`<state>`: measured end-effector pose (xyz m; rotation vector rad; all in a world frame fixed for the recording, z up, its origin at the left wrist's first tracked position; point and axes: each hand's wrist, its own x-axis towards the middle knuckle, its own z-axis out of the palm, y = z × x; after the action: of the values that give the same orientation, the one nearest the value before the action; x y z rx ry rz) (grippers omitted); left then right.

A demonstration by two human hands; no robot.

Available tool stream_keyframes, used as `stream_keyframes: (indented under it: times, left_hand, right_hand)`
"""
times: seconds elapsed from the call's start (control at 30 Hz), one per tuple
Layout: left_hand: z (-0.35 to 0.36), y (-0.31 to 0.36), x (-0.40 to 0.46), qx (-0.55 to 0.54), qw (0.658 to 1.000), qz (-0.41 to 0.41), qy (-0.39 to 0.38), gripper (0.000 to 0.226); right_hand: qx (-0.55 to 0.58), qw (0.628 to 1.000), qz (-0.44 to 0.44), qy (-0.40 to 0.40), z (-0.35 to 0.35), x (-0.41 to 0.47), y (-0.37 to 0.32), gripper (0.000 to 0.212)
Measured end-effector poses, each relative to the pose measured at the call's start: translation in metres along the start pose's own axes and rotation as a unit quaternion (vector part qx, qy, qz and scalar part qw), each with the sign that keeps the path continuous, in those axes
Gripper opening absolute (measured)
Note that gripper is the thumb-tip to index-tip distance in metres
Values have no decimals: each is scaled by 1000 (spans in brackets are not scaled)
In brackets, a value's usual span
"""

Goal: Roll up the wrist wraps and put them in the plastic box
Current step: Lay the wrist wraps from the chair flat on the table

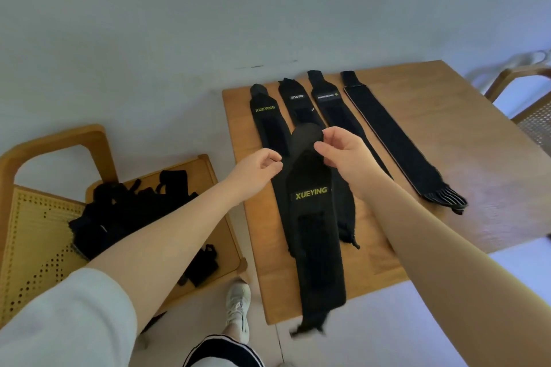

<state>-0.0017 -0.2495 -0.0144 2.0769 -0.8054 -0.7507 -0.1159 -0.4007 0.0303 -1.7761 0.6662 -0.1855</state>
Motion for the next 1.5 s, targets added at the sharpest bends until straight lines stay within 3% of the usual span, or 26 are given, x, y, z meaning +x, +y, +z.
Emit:
stream_keyframes:
  times: [0.07, 0.13, 0.27, 0.37, 0.6, 0.77, 0.9, 1.07, 1.23, 1.5]
  left_hand:
    - [-13, -17, 25, 92, 996, 12, 9, 42]
    - [-21, -30, 54, 197, 980, 37, -15, 57]
    - [-23, -48, 103, 390, 914, 76, -88, 79]
    - [-23, -63, 127, 456, 878, 85, -120, 92]
    - [-35, -85, 157, 449, 879, 97, -127, 102]
    - [-53, -92, 169, 434, 885, 113, -129, 93]
    - [-69, -100, 176, 423, 884, 139, -144, 87]
    - [-80, -104, 179, 415, 887, 139, -145, 76]
    - [-81, -93, 176, 376, 909, 120, -136, 66]
    - [-72, -93, 175, 351, 924, 122, -94, 66]
  right_hand:
    - [111, 992, 19, -52, -1, 19, -4, 12]
    - [145, 987, 47, -58, 1, 41, -4, 14]
    - [38, 991, 123, -35, 23, 83, 10, 12]
    - [-6, 982, 188, -15, 43, 105, 28, 14]
    - [2, 954, 297, 44, 75, 142, 55, 30]
    - [0, 959, 276, 59, 97, 162, 46, 25]
    - [-82, 965, 234, 87, 108, 171, 46, 26]
    - [-172, 965, 187, 67, 105, 173, 46, 28]
    - [-177, 963, 194, 67, 107, 175, 47, 31]
    - [-163, 961, 222, -6, 94, 181, 46, 37]
